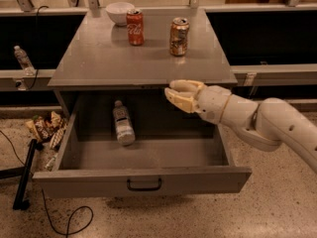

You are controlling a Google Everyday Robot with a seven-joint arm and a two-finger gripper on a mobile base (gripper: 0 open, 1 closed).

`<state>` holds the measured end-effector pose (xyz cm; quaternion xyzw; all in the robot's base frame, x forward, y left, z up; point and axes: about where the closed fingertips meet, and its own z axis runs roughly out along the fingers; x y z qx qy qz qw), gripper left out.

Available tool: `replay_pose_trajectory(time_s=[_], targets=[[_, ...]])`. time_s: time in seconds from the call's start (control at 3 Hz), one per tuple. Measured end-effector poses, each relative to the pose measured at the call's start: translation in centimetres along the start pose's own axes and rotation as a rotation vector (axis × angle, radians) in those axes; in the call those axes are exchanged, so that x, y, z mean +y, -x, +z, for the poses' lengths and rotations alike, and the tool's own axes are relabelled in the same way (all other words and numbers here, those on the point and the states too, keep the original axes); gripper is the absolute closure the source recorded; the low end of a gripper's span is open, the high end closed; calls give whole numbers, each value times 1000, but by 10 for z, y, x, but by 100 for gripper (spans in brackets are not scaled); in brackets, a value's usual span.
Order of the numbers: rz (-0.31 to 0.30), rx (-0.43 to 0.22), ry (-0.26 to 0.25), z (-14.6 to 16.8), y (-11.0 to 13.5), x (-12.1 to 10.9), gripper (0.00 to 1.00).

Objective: Place blue plastic bottle into top drawer

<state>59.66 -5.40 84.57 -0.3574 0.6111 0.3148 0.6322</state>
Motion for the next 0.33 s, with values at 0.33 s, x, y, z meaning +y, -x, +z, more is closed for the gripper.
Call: replay_pose_trajectory(time_s=[0.33], targets=[[0,-1,-2,-1,1,0,34]])
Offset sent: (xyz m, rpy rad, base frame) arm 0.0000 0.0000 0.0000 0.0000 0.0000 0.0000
